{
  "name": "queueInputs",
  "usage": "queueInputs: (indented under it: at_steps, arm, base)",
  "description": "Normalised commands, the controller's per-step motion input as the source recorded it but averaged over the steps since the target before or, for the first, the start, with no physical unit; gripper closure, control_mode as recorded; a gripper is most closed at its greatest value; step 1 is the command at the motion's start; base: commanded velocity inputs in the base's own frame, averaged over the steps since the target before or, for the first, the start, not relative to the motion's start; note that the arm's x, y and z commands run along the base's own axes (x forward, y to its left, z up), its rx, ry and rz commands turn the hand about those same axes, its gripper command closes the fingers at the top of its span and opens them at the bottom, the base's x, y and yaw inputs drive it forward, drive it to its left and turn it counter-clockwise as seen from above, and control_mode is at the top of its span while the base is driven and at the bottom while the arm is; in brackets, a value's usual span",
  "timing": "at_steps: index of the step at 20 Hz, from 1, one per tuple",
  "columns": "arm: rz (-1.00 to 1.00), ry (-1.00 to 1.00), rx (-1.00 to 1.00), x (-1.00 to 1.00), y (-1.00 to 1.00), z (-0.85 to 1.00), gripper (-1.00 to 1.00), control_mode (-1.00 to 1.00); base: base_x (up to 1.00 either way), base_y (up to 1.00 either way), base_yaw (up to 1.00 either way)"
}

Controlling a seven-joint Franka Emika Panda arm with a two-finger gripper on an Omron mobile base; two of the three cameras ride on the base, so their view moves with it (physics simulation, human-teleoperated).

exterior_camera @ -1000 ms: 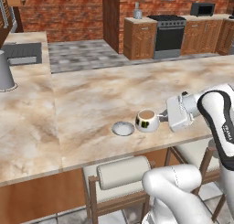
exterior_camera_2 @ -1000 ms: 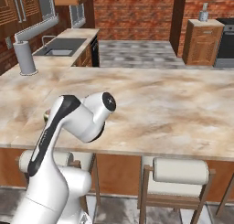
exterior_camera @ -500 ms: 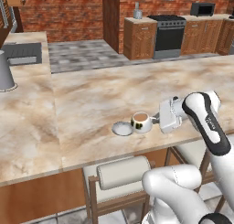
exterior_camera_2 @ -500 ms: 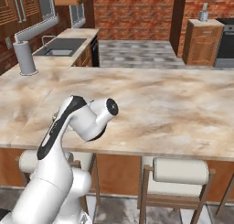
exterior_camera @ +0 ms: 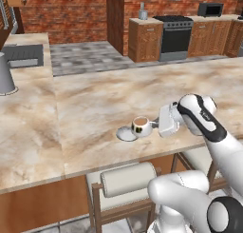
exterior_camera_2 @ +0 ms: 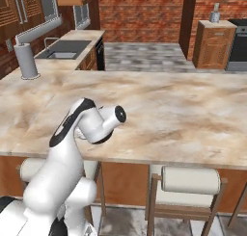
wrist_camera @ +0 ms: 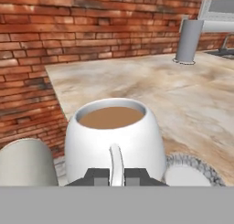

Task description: Pick the cup of tea, navigate to the dining table, and place it on the saucer.

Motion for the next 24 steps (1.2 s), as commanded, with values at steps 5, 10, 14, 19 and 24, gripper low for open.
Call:
queueInputs:
  at_steps: [5,10,14,19,24]
  arm:
    - [0.0,0.0,0.0,0.48,0.0,-0.31,1.0,-1.0]
    - [0.0,0.0,0.0,0.49,0.0,-0.29,1.0,-1.0]
    - [0.0,0.0,0.0,0.46,0.0,-0.27,1.0,-1.0]
    - [0.0,0.0,0.0,0.42,0.0,-0.27,1.0,-1.0]
    - [0.0,0.0,0.0,0.32,0.0,-0.27,1.0,-1.0]
  base:
    - [0.0,0.0,0.0]
    - [0.0,0.0,0.0]
    - [0.0,0.0,0.0]
    - [0.0,0.0,0.0]
    - [0.0,0.0,0.0]
